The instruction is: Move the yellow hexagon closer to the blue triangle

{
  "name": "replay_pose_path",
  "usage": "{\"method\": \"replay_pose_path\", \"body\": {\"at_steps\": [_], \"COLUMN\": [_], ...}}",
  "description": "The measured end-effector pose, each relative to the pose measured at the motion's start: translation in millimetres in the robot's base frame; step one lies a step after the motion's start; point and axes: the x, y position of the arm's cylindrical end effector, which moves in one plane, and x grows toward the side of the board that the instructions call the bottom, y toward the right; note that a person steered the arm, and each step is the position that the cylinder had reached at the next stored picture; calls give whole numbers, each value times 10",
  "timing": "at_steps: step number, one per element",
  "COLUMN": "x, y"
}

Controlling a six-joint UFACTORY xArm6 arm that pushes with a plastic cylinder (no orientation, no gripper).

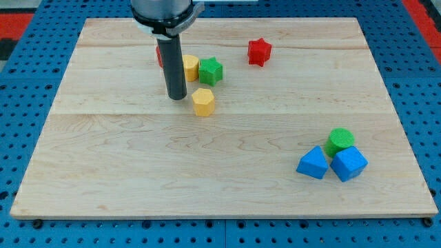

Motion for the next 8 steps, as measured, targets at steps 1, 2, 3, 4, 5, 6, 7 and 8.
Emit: {"method": "replay_pose_path", "body": {"at_steps": [1,2,3,4,5,6,7,8], "x": [42,42,42,241,450,373,411,656], "y": [424,947,1336,1519,1559,1506,1259,1260]}}
